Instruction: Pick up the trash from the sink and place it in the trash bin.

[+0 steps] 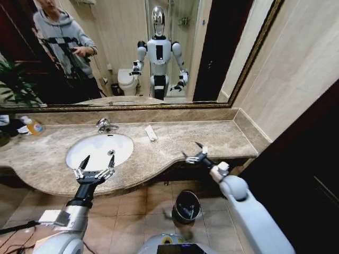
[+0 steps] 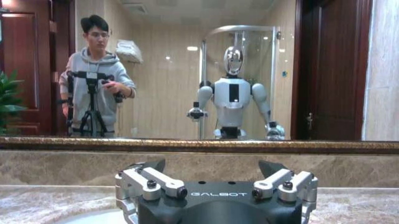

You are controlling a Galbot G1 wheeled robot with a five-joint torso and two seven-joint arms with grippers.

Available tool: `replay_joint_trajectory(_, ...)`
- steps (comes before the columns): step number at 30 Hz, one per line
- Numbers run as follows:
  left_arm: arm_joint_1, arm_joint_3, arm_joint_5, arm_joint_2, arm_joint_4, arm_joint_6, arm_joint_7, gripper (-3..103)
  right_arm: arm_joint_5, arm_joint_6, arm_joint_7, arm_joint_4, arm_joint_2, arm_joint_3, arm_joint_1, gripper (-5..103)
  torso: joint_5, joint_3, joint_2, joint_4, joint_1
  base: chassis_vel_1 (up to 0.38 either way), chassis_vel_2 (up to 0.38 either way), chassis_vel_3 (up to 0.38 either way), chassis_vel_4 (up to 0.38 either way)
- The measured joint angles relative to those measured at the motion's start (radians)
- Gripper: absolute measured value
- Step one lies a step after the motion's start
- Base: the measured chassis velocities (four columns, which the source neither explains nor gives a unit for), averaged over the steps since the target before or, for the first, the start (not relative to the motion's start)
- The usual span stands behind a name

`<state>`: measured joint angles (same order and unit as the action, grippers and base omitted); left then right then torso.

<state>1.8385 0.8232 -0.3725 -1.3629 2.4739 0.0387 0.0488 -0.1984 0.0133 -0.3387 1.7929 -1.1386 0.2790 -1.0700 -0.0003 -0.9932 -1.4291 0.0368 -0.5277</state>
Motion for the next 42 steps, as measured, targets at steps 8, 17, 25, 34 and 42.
replay_joint_trajectory(8,0.000,0.000,0.000,0.000,0.000,0.000,0.000,100,0.059,0.053,0.059,-0.117,-0.037,-0.181,0.163,100,0.0003,0.000,0.000,0.0000,0.000,0.000,0.000,0.000,0.000)
replay_joint_trajectory(17,0.000,0.000,0.000,0.000,0.000,0.000,0.000,100,0.082,0.110,0.123,-0.288,-0.055,-0.360,0.402,100,0.0001,0.000,0.000,0.0001,0.000,0.000,0.000,0.000,0.000)
replay_joint_trajectory(25,0.000,0.000,0.000,0.000,0.000,0.000,0.000,100,0.076,0.127,0.132,-0.352,-0.097,-0.444,0.483,100,0.0001,0.000,0.000,-0.0001,0.000,0.000,0.000,0.000,0.000)
replay_joint_trajectory(34,0.000,0.000,0.000,0.000,0.000,0.000,0.000,100,0.087,0.112,0.165,-0.445,-0.205,-0.484,0.553,100,-0.0001,0.000,0.000,0.0001,0.000,0.000,0.000,0.000,0.000)
replay_joint_trajectory(42,0.000,0.000,0.000,0.000,0.000,0.000,0.000,100,0.148,0.075,0.220,-0.531,-0.258,-0.484,0.569,90,0.0002,0.000,0.000,0.0000,0.000,0.000,0.000,0.000,0.000)
